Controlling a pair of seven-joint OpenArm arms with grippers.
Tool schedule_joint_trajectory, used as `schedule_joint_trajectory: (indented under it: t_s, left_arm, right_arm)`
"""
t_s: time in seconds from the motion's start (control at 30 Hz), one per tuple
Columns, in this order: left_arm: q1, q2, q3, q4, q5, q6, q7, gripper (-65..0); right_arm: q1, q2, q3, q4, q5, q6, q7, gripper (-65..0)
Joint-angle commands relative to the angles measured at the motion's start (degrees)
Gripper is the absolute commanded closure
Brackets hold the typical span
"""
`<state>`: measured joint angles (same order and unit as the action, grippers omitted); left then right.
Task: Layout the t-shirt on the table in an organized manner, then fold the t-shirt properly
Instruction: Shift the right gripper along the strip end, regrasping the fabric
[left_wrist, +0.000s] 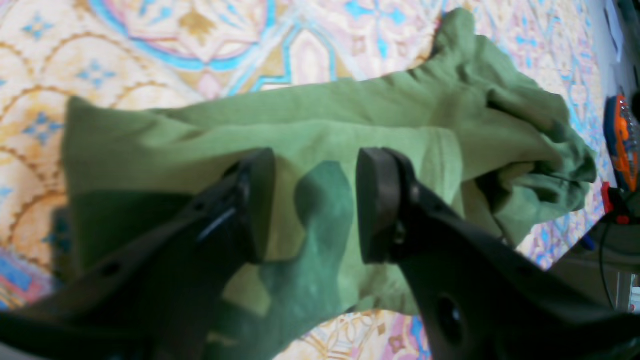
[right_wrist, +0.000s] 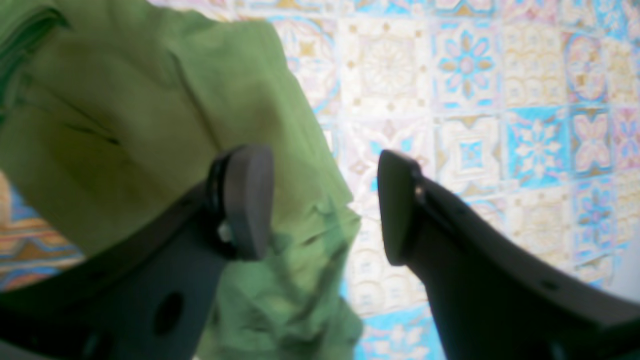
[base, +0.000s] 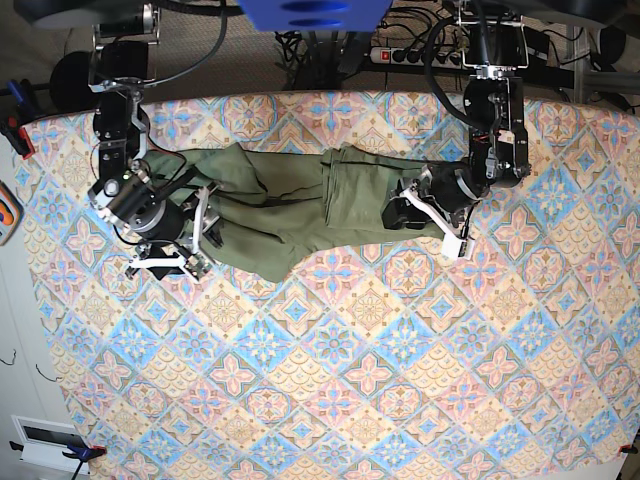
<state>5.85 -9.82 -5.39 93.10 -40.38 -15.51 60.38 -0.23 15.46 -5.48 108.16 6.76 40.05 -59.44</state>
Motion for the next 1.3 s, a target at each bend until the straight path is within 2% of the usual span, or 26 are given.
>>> schedule_joint_trajectory:
  t_s: [0.0, 0.13, 0.27, 0.37, 0.6, 0.73, 0.8, 0.93, 1.27]
  left_arm:
    - [-0.79, -0.33, -0.11, 0.83, -0.98, -0.45, -0.82, -26.2]
    - [-0.79, -0.33, -0.19, 0.83, -0.98, -0.45, -0.82, -26.2]
    - [-0.79, -0.33, -0.19, 0.92, -0.98, -0.45, -0.82, -26.2]
    - [-0.79, -0.33, -0.19, 0.92, -0.98, -0.45, -0.82, -26.2]
    - [-0.79, -0.33, -0.19, 0.92, -0.98, -0.45, -0.82, -26.2]
    - [-0.79, -0.33, -0.19, 0.92, -0.98, -0.45, -0.82, -26.2]
    - [-0.79, -0.33, -0.19, 0.92, -0.98, -0.45, -0.82, -26.2]
    - [-0.79, -0.33, -0.19, 0.92, -0.98, -0.45, -0.82, -26.2]
    - [-0.88, -0.33, -0.19, 0.92, -0.98, -0.45, -0.82, -26.2]
  right_arm:
    - [0.8, 0.32, -1.95, 0.19, -1.62, -0.05, 2.34, -32.1]
    - [0.71, 0.32, -9.51, -1.57, -12.35, -0.05, 6.21, -32.1]
    - [0.71, 0.32, -12.77, -4.55, -16.92, -0.05, 8.06, -26.9]
    - [0.71, 0.32, -12.94, -7.54, -17.36, -0.05, 9.02, -24.3]
    - [0.89, 0.32, -12.85, -12.91, -17.36, -0.05, 11.22, -24.1]
    - [5.2, 0.32, -13.21, -14.22, -17.36, -0.05, 12.28, -23.7]
    - [5.2, 0.32, -12.94, -14.05, -17.36, -0.05, 12.19, -20.1]
    - [5.2, 0.4, -12.94, -10.53, -17.36, -0.05, 11.92, -1.1]
    - [-0.87, 0.76, -12.77, -2.27, -17.45, -0.05, 11.84, -0.4]
